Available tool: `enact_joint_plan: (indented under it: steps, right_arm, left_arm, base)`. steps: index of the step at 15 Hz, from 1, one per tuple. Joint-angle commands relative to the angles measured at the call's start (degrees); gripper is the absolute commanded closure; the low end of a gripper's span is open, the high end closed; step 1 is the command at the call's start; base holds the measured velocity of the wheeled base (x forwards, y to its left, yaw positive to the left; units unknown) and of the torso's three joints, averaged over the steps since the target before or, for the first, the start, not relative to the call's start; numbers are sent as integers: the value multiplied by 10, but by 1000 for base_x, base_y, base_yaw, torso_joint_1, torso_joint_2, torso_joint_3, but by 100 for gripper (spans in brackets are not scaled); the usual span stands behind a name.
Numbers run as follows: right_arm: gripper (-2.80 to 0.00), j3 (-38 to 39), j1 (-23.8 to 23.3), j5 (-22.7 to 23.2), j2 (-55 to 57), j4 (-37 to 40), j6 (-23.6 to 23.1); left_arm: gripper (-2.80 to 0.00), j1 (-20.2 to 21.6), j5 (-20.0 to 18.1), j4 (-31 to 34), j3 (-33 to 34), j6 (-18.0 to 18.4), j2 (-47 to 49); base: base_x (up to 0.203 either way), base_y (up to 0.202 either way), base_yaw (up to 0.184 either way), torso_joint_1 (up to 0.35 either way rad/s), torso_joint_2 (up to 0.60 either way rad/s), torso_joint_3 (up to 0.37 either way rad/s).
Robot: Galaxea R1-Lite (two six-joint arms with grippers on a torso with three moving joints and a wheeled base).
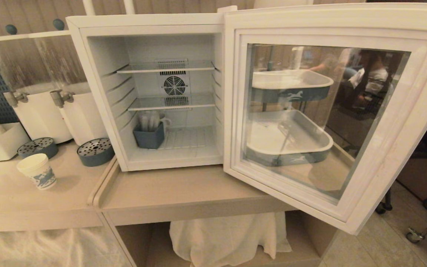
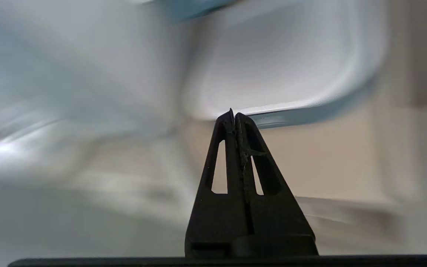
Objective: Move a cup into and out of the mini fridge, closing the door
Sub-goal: Close the freezer door
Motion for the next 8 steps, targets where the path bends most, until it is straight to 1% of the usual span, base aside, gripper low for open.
enact_joint_plan:
  steps: [1, 2, 4, 5, 6, 7, 8]
  right_arm:
    - [0, -25, -77, 271, 71, -11, 1]
    - [0, -37, -94, 291, 87, -12, 3]
    - [0, -49, -100, 296, 96, 5, 15]
    - [0, -51, -87, 296, 94, 36, 17]
    - [0, -51, -63, 296, 88, 68, 17]
    - [0, -47, -49, 296, 80, 77, 17]
    - [0, -44, -43, 296, 76, 75, 16]
  left_arm:
    - [0, 0, 0, 0, 1, 0, 1]
    - [0, 0, 0, 0, 1, 0, 0]
    - [0, 0, 0, 0, 1, 0, 1]
    - [0, 0, 0, 0, 1, 0, 0]
    - [0, 0, 0, 0, 1, 0, 1]
    - [0, 0, 0, 0, 1, 0, 0]
    - [0, 0, 0, 0, 1, 0, 1]
  base:
    - [0, 0, 0, 0, 0, 0]
    - [0, 0, 0, 0, 0, 0]
    - [0, 0, 0, 0, 0, 0]
    - [0, 0, 0, 0, 0, 0]
    - [0, 0, 0, 0, 0, 0]
    - [0, 0, 0, 0, 0, 0]
    - [0, 0, 0, 0, 0, 0]
